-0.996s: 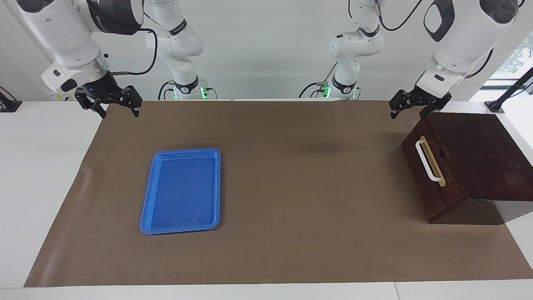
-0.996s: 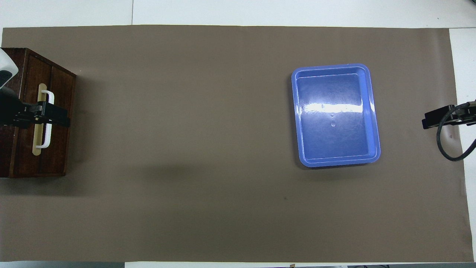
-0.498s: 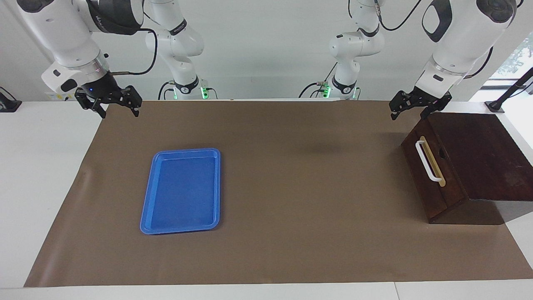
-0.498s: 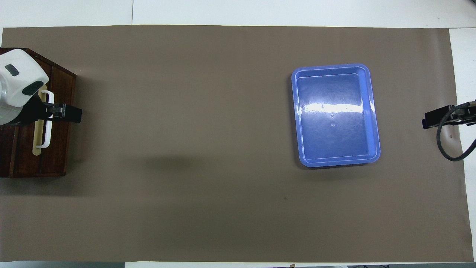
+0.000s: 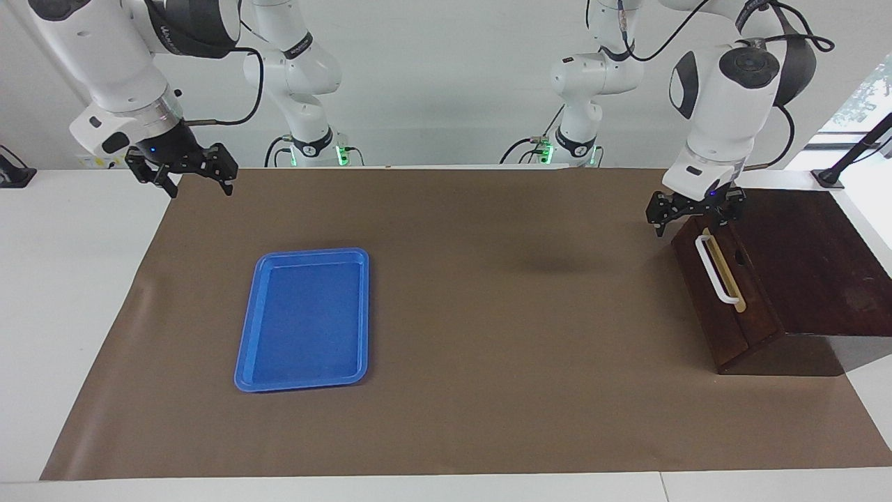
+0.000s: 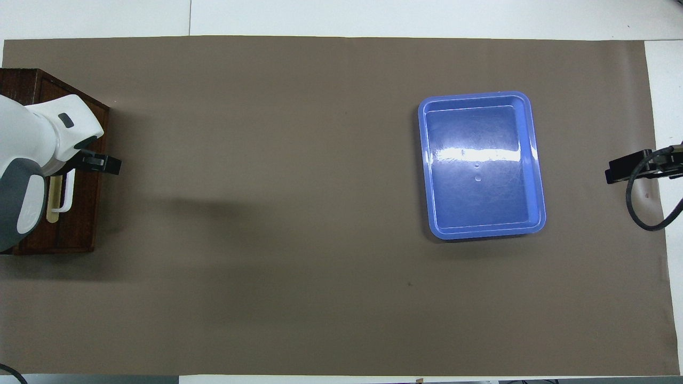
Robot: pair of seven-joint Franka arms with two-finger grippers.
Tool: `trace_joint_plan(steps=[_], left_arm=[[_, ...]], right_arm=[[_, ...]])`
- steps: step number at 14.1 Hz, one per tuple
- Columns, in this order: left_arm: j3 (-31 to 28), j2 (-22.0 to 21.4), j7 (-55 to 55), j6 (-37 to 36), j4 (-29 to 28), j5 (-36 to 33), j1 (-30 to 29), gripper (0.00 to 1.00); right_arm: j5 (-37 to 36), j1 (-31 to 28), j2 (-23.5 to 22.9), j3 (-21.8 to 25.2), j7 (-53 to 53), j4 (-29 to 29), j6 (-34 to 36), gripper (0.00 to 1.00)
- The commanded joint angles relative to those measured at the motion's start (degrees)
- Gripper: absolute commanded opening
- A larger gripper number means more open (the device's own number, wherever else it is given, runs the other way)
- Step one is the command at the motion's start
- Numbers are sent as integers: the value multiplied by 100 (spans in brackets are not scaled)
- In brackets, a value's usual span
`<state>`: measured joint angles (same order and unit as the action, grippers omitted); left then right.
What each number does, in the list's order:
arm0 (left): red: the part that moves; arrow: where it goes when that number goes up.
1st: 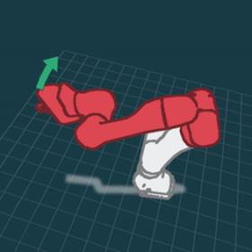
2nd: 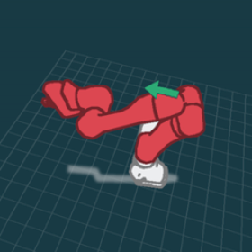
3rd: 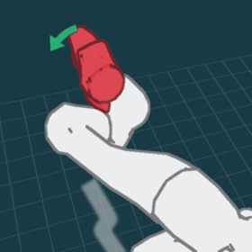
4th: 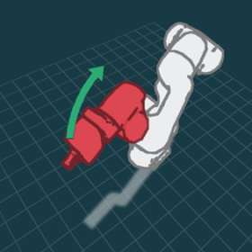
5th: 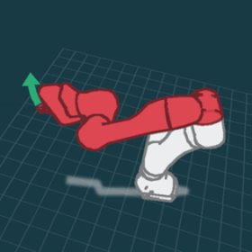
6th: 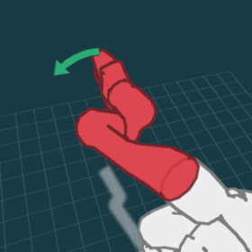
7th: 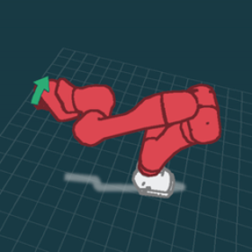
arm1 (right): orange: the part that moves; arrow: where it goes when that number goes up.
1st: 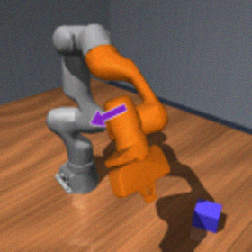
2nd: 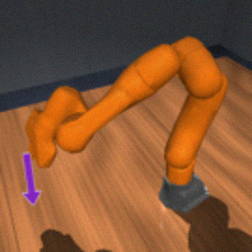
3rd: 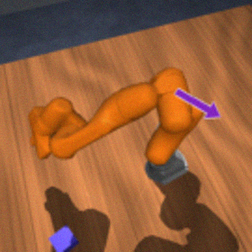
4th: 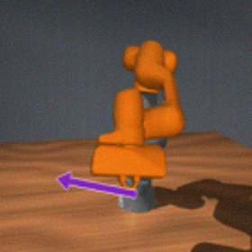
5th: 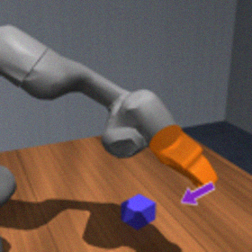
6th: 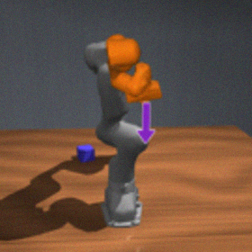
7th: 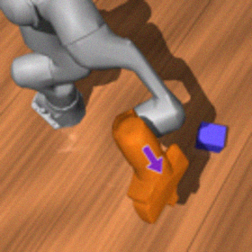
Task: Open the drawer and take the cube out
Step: 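Pull the drawer open toward the robot with the left gripper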
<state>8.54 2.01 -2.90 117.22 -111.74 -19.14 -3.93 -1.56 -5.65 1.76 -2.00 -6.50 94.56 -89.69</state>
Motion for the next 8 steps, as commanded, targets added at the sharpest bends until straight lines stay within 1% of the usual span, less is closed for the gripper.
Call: trace_joint_plan(steps=[1, 2, 4, 5, 8], left_arm=[[-2, 194, -88, 388, -207, -702, -64, 100], [-11, 238, -79, 520, -295, -879, -116, 100], [-2, 213, -62, 958, -541, -890, -371, 100], [-2, 204, -53, 1091, -664, -890, -372, 100], [-2, 247, 113, 1171, -709, -890, -328, 100]], right_arm=[[50, -50, 79, -72, -44, 71, -145, 100], [50, -50, 79, -72, -27, 80, -136, 100], [50, -50, 79, -72, -53, 80, -93, 100], [42, -50, 88, -72, -35, 80, -75, 100], [42, -59, 97, -72, -53, 106, -66, 100]])
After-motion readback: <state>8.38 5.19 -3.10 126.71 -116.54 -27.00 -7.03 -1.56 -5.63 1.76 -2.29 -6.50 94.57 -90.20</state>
